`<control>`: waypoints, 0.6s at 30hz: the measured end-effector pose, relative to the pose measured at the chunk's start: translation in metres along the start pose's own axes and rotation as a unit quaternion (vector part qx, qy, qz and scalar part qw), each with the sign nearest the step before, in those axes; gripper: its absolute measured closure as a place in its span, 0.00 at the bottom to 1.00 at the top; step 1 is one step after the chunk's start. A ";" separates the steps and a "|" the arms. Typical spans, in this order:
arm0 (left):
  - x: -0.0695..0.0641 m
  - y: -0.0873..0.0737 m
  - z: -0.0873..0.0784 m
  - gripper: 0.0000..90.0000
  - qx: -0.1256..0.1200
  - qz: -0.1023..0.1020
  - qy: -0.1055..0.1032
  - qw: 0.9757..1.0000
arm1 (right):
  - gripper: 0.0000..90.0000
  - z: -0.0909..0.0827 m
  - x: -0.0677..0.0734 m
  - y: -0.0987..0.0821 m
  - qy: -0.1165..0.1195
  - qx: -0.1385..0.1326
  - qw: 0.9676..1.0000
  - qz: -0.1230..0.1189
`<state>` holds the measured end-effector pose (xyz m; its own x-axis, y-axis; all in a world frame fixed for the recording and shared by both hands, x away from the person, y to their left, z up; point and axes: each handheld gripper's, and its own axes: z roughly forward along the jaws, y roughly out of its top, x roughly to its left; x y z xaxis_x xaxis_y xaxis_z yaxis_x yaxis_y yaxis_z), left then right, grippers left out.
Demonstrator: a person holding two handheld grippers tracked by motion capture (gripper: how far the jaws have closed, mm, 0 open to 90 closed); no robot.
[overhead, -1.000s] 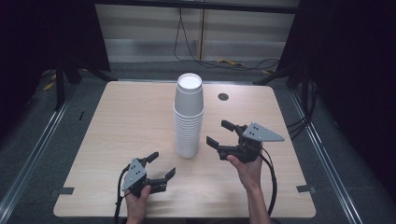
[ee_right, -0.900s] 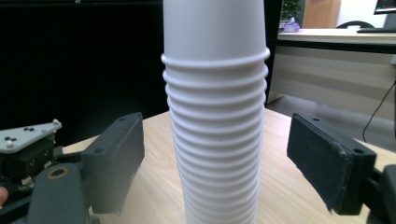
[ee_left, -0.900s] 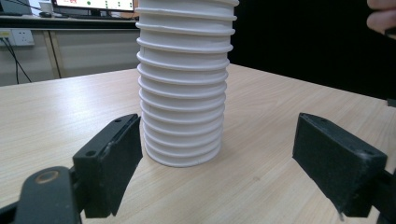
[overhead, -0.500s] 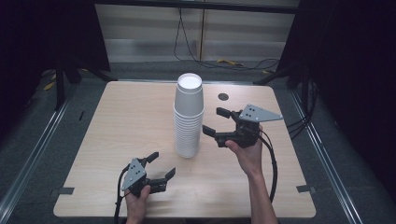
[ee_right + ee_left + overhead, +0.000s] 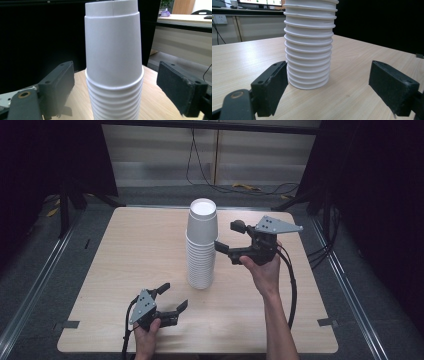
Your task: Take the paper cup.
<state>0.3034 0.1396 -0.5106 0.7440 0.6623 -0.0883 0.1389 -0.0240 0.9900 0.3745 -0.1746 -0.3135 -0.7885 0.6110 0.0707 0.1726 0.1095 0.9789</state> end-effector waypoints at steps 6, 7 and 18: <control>0.000 0.000 0.000 0.17 0.000 0.001 0.001 1.000 | 0.18 0.008 -0.003 0.015 0.014 0.012 1.000 -0.008; 0.000 0.000 0.000 0.17 0.000 0.001 0.001 1.000 | 0.18 0.010 -0.003 0.018 0.017 0.016 1.000 -0.009; 0.000 0.000 0.000 0.17 0.000 0.002 0.000 1.000 | 0.17 0.025 -0.005 0.036 0.035 0.058 0.997 -0.024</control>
<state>0.3032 0.1395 -0.5105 0.7441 0.6627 -0.0839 0.1350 -0.0262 0.9905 0.3998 -0.1545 -0.2831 -0.8362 0.5469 0.0411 0.1969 0.2294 0.9532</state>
